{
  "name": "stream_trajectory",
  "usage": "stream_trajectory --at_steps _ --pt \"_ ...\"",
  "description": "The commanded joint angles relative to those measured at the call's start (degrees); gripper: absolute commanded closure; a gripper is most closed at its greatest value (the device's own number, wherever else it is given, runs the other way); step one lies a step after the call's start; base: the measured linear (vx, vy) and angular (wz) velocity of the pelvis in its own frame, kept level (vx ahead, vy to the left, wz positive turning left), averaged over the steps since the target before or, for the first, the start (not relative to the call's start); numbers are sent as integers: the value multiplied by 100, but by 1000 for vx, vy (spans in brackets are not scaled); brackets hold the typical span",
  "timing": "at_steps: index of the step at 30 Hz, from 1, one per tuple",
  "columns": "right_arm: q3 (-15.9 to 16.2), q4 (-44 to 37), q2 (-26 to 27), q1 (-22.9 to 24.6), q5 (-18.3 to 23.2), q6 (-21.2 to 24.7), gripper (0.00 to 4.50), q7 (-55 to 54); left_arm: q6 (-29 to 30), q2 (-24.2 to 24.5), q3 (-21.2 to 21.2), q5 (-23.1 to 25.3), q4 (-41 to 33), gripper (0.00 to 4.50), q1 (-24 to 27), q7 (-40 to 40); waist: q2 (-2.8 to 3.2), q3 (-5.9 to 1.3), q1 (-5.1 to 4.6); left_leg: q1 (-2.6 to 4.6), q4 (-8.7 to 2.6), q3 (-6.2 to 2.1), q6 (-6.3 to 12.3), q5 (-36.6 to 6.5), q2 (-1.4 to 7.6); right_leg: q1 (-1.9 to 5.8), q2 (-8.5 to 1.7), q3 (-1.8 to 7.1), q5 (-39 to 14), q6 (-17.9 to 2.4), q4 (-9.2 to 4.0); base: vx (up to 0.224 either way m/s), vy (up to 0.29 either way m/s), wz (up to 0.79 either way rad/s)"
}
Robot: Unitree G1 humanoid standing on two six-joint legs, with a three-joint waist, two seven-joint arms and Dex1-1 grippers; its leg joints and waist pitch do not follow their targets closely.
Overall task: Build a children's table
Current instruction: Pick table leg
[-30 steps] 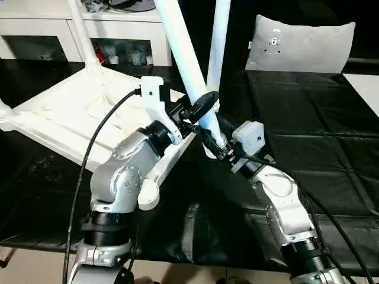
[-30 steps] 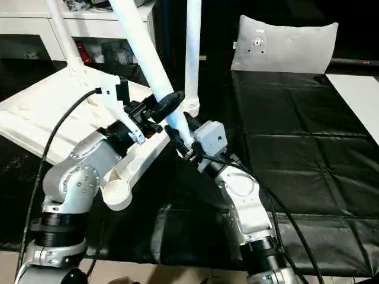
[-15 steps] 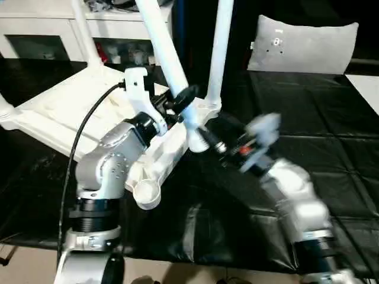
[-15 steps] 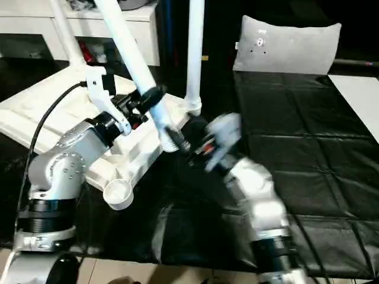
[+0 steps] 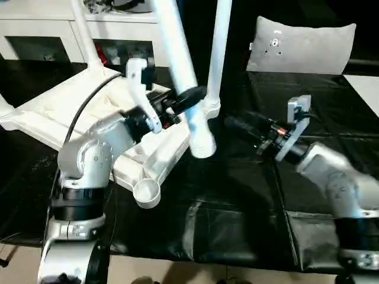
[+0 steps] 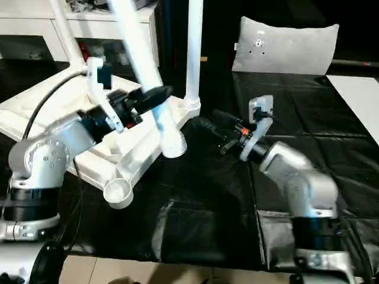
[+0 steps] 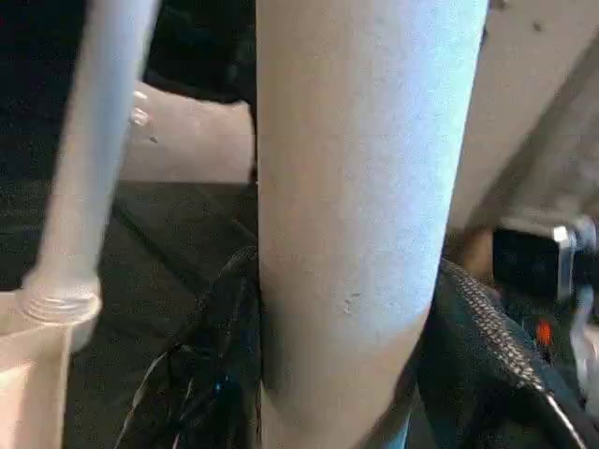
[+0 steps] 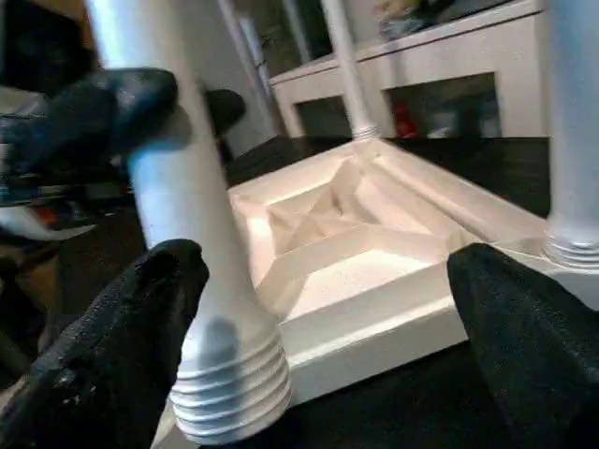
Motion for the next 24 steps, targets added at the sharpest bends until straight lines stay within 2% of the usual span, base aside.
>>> stream_trajectory --at_steps 1,4,5,9,13,15,16,18,20,21,23,24 --pt "98 -228 -53 -103 109 200 0 162 62 61 -115 -103 -184 260 -115 -247 -83 -444 52 -19 -335 66 248 -363 56 404 -305 180 -1198 -1039 -400 0 0 0" --pt "112 -271 -98 -147 165 323 0 269 82 170 -230 -153 -249 260 -150 -528 -68 -436 81 -6 -346 65 234 -417 71 385 -319 181 -1383 -1015 -412 0 0 0" --pt "130 -296 -130 -167 198 366 0 319 112 201 -240 -180 -250 260 -182 -592 -94 -437 99 -4 -346 70 203 -437 75 385 -318 185 -1407 -1001 -414 0 0 0" --pt "221 -397 -207 -179 232 402 0 389 131 248 -265 -197 -248 260 -226 -651 -81 -442 139 4 -346 67 167 -409 79 382 -316 185 -1330 -1006 -396 0 0 0" --pt "462 -749 -24 -123 10 380 0 134 15 189 -387 82 -294 260 -208 -373 -79 -438 151 -11 -353 58 138 -342 82 383 -314 186 -1288 -919 -385 0 0 0" --pt "837 -876 180 -62 -445 233 0 -262 -138 7 -478 393 -315 260 -189 80 -77 -432 142 -16 -358 53 71 -357 94 372 -322 189 -1342 -897 -394 0 0 0" --pt "1131 -876 283 -36 -859 46 0 -539 -228 -156 -511 579 -328 260 -180 421 -79 -435 138 -20 -357 53 22 -359 93 373 -323 189 -1374 -870 -394 0 0 0" --pt "1331 -798 484 -24 -1209 -103 0 -918 -328 -348 -559 773 -359 260 -164 786 -88 -435 129 -20 -360 57 -70 -398 86 371 -335 198 -1530 -783 -422 0 0 0" --pt "1432 -569 815 -48 -1525 -291 0 -1439 -471 -532 -758 1056 -445 260 -121 1138 -90 -428 120 -24 -372 55 -103 -478 82 360 -335 197 -1687 -713 -439 0 0 0" --pt "1410 -468 975 -70 -1600 -332 18 -1685 -492 -642 -785 1117 -476 260 -109 1313 -115 -435 118 -23 -369 57 -104 -463 81 365 -335 200 -1681 -696 -442 0 0 0" --pt "1305 -252 1299 -151 -1749 -439 18 -2242 -492 -853 -802 1210 -544 260 -98 1646 -105 -425 102 -25 -379 59 -144 -549 76 350 -330 200 -1745 -688 -447 0 0 0" --pt "1226 -192 1420 -174 -1731 -417 31 -2428 -519 -881 -874 1312 -588 260 -91 1735 -97 -425 105 -18 -383 54 -147 -573 79 339 -326 204 -1721 -662 -446 0 0 0"
